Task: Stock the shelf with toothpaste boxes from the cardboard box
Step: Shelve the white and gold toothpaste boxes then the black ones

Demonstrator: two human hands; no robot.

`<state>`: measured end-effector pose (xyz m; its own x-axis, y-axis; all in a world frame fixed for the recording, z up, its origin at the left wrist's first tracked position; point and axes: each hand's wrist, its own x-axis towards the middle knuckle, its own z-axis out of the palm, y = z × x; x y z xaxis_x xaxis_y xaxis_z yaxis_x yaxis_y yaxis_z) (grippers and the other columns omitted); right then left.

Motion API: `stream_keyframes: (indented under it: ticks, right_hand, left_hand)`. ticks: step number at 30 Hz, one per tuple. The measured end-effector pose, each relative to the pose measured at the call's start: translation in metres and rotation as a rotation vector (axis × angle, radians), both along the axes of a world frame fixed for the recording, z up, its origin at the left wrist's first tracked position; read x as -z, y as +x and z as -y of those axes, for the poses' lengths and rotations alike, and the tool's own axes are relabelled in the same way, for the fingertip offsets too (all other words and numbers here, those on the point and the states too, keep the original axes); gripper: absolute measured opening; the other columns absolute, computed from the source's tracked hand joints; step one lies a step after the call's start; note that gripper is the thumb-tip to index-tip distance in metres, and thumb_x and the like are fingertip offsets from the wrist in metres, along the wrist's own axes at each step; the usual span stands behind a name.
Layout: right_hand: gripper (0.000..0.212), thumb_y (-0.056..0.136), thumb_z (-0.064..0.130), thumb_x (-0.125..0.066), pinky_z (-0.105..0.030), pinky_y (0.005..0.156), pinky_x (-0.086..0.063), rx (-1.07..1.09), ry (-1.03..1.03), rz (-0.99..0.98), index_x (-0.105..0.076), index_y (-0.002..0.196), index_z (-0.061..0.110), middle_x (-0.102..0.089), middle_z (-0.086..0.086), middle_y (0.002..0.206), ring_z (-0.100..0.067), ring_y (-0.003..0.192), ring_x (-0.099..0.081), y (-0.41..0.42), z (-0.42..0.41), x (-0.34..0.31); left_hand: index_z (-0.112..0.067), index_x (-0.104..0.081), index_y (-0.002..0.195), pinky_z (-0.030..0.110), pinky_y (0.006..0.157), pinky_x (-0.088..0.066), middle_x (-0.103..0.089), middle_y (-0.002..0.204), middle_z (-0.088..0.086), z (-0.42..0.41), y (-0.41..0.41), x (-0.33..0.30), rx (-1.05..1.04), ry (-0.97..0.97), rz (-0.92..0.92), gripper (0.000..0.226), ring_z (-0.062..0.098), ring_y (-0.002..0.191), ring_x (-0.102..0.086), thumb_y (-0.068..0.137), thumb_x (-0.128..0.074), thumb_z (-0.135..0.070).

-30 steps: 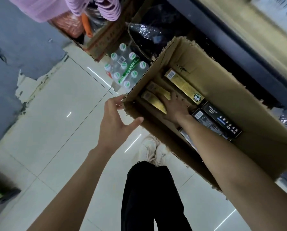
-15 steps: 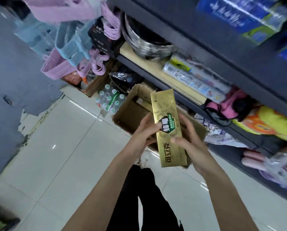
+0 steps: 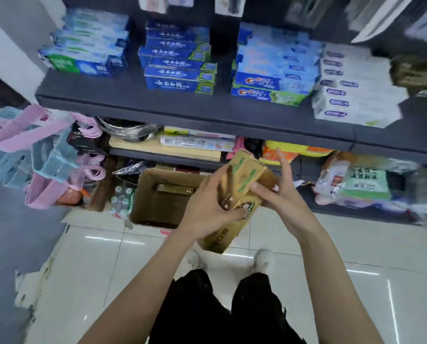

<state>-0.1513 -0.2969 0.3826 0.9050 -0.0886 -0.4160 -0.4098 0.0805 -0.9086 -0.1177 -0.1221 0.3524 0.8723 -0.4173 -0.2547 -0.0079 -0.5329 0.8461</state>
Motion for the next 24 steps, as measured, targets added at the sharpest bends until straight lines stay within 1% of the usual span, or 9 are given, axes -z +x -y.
stream_keyframes:
  ticks: [2, 5, 8, 12, 15, 17, 19, 21, 24]
  right_hand:
    - [0.089, 0.066, 0.038, -0.084, -0.045, 0.093, -0.051, 0.007, -0.044, 0.018, -0.028, 0.13, 0.064, -0.057, -0.001, 0.131, -0.019, 0.118, -0.057, -0.008, 0.034, -0.002]
    - [0.079, 0.066, 0.043, -0.081, -0.035, 0.08, -0.055, -0.071, -0.076, -0.019, -0.037, 0.13, 0.059, -0.055, 0.006, 0.133, -0.016, 0.114, -0.06, -0.02, 0.092, -0.007]
    - [0.065, 0.072, 0.051, -0.068, -0.034, 0.078, -0.058, -0.069, -0.083, -0.095, -0.042, 0.131, 0.05, -0.062, 0.014, 0.119, -0.01, 0.104, -0.065, -0.034, 0.149, -0.01]
    - [0.039, 0.086, 0.041, -0.063, -0.029, 0.067, -0.059, -0.011, -0.173, -0.151, -0.05, 0.122, 0.047, -0.065, 0.012, 0.105, -0.008, 0.088, -0.067, -0.045, 0.216, -0.014]
    - [0.032, 0.087, 0.034, -0.064, -0.025, 0.061, -0.057, -0.008, -0.173, -0.159, -0.054, 0.116, 0.044, -0.066, 0.008, 0.103, -0.009, 0.083, -0.068, -0.049, 0.255, -0.017]
    - [0.028, 0.087, 0.03, -0.065, -0.024, 0.063, -0.056, -0.028, -0.166, -0.147, -0.056, 0.11, 0.043, -0.068, 0.007, 0.097, -0.007, 0.079, -0.069, -0.047, 0.277, -0.017]
    - [0.024, 0.088, 0.026, -0.064, -0.02, 0.056, -0.053, -0.052, -0.123, -0.149, -0.058, 0.104, 0.044, -0.069, 0.008, 0.09, -0.004, 0.071, -0.069, -0.045, 0.295, -0.018]
    - [0.026, 0.089, 0.026, -0.063, -0.018, 0.054, -0.051, -0.069, -0.083, -0.152, -0.059, 0.109, 0.042, -0.07, 0.006, 0.092, -0.005, 0.071, -0.07, -0.04, 0.308, -0.017]
    - [0.033, 0.088, 0.028, -0.063, -0.021, 0.062, -0.052, -0.069, -0.074, -0.122, -0.059, 0.121, 0.035, -0.07, 0.003, 0.104, -0.01, 0.082, -0.07, -0.025, 0.319, -0.017]
  left_hand:
    - [-0.037, -0.022, 0.144, 0.029, 0.099, -0.039, -0.044, 0.134, -0.011, 0.031, -0.005, -0.005, 0.105, 0.06, 0.065, 0.098, 0.006, 0.122, -0.041, 0.065, -0.079, -0.048]
    - [-0.038, -0.023, 0.144, 0.028, 0.095, -0.039, -0.046, 0.132, -0.011, 0.08, -0.016, -0.006, 0.206, 0.121, 0.195, 0.097, 0.009, 0.12, -0.042, 0.064, -0.076, -0.053]
    - [-0.034, -0.023, 0.145, 0.03, 0.099, -0.035, -0.044, 0.133, -0.007, 0.135, -0.029, -0.004, 0.285, 0.235, 0.379, 0.097, 0.015, 0.12, -0.043, 0.064, -0.072, -0.054]
    - [-0.036, -0.019, 0.146, 0.036, 0.1, -0.038, -0.044, 0.133, -0.006, 0.204, -0.044, -0.005, 0.305, 0.258, 0.367, 0.099, 0.017, 0.119, -0.044, 0.064, -0.07, -0.055]
    - [-0.035, -0.009, 0.148, 0.039, 0.103, -0.035, -0.042, 0.135, -0.003, 0.243, -0.051, -0.01, 0.322, 0.293, 0.273, 0.107, 0.02, 0.121, -0.04, 0.065, -0.07, -0.062]
    - [-0.034, -0.003, 0.149, 0.04, 0.104, -0.033, -0.042, 0.137, -0.004, 0.26, -0.05, -0.018, 0.353, 0.272, 0.103, 0.111, 0.018, 0.124, -0.038, 0.065, -0.068, -0.066]
    - [-0.037, -0.014, 0.148, 0.037, 0.107, -0.034, -0.045, 0.136, -0.011, 0.267, -0.041, -0.025, 0.329, 0.108, -0.185, 0.093, 0.012, 0.127, -0.04, 0.074, -0.061, -0.066]
    - [-0.043, -0.034, 0.141, 0.034, 0.105, -0.037, -0.051, 0.134, -0.016, 0.271, -0.028, -0.031, 0.229, -0.034, -0.412, 0.061, 0.008, 0.123, -0.049, 0.085, -0.047, -0.065]
    - [-0.049, -0.039, 0.125, 0.015, 0.083, -0.045, -0.059, 0.112, -0.023, 0.281, -0.01, -0.031, 0.269, -0.007, -0.503, 0.034, -0.008, 0.096, -0.056, 0.092, -0.042, -0.055]
